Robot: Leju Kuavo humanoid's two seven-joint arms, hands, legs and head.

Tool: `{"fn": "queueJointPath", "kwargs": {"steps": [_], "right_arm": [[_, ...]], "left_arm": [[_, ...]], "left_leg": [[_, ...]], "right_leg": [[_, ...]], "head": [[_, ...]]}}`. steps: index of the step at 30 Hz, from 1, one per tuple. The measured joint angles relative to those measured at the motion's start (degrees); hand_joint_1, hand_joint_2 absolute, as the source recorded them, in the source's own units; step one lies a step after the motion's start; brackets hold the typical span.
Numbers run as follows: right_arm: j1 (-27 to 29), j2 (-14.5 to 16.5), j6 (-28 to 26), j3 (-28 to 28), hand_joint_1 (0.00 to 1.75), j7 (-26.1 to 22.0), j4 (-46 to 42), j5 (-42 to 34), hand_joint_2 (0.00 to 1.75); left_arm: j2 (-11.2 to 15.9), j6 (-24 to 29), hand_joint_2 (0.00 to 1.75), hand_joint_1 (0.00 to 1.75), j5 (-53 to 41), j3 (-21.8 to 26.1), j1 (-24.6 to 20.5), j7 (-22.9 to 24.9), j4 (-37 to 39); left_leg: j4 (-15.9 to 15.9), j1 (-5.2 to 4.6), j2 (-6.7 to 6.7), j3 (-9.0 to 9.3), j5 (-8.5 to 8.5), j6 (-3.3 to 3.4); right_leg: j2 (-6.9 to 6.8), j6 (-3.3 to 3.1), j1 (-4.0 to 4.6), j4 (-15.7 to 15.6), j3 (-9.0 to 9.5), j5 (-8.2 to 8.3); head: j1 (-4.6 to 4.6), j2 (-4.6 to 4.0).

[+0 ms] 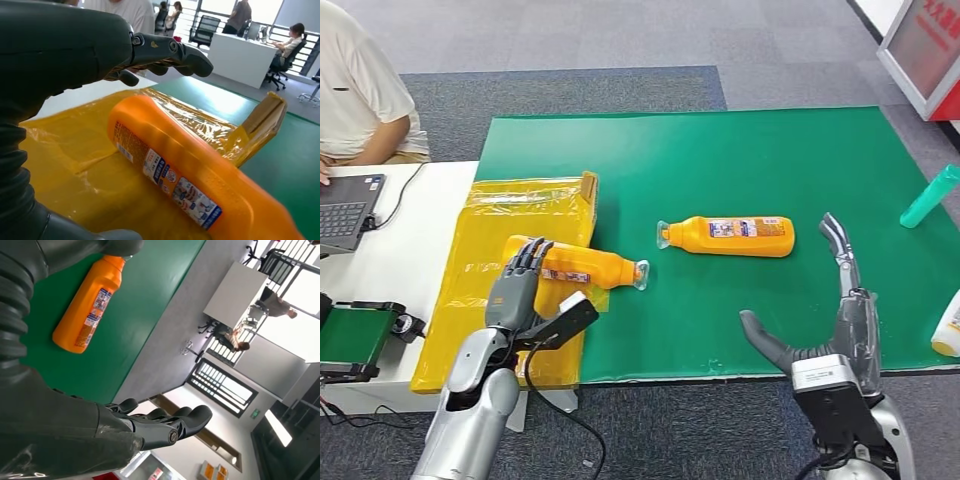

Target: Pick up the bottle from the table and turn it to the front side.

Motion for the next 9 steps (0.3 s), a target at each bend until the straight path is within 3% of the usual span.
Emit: {"fn": "queueJointPath", "kwargs": {"steps": [9], "right_arm": [[0.3, 0.1, 4.7, -1.0, 0.00, 2.7, 0.1, -2.2, 1.75]], "left_arm": [[-0.5, -7.9, 1.75, 0.00, 28.4, 4.5, 3.8, -2.5, -11.3]], "left_leg": [[0.0, 0.01, 0.00, -0.02, 0.00, -0.01]], "right_leg": [[0.00, -0.01, 0.02, 0.0, 0.00, -0.01]], "head": [[0.00, 0.00]]}}
